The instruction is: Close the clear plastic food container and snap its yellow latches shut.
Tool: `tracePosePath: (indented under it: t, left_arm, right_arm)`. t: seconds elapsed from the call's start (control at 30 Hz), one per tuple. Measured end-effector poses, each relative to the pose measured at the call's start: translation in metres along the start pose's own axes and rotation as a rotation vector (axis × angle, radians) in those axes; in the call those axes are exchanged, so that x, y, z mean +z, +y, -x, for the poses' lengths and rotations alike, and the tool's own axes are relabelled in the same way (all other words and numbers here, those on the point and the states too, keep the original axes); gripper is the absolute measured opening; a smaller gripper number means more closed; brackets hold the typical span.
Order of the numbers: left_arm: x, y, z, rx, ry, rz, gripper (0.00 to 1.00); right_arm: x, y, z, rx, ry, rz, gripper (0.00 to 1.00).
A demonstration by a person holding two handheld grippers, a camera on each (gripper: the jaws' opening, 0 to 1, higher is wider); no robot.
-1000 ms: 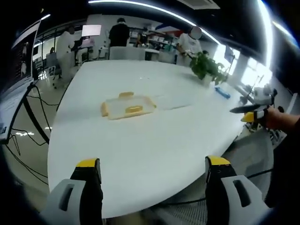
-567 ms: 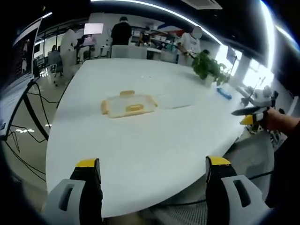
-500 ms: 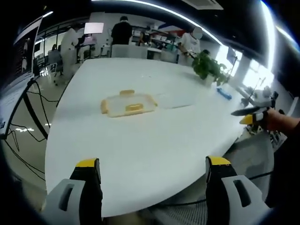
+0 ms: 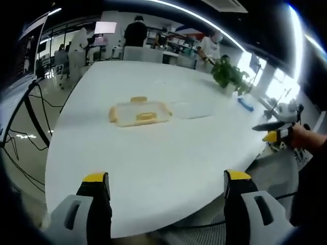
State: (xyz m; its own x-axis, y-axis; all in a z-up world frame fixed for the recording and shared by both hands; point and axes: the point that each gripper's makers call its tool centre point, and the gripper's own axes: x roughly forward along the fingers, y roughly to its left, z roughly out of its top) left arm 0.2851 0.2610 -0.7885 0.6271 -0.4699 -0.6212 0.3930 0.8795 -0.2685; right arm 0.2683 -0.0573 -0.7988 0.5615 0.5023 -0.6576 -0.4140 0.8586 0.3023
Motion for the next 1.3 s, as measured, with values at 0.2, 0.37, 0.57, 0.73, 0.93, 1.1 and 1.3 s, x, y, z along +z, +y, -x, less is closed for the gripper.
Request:
tracePosePath:
  t: [0.2,0.37,0.57,0.73,0.93,1.1,1.3]
  left_arm:
    - [0.002,-0.001,-0.003,-0.004,-0.013,-0.005,0.90]
    - [0.001,-0.001,-0.009,-0.015,0.005,-0.010,0.90]
    - [0.004,-0.002,-0.014,-0.032,0.008,-0.018,0.90]
    - [0.000,-0.001,-0.017,-0.038,0.021,-0.020,0.90]
    - [-0.007,0.005,-0.022,-0.044,0.043,-0.028,0.88]
    - [-0.008,0.008,-0.027,-0.054,0.056,-0.032,0.88]
    - [-0.009,0.012,-0.034,-0.079,0.088,-0.059,0.87]
  right_arm:
    - [0.001,0.001,-0.003,0.000,0.019,0.023,1.00]
    - [0.008,0.001,-0.001,-0.028,0.031,0.058,1.00]
    - [0.019,0.001,0.000,-0.029,-0.024,0.062,1.00]
    - [0.016,0.000,-0.003,-0.031,0.000,0.082,1.00]
    - [0.018,0.003,-0.012,-0.052,0.029,0.142,0.98]
    - [0.024,0.011,-0.020,-0.033,0.032,0.161,0.98]
    - [0.024,0.005,-0.029,-0.061,0.075,0.226,0.98]
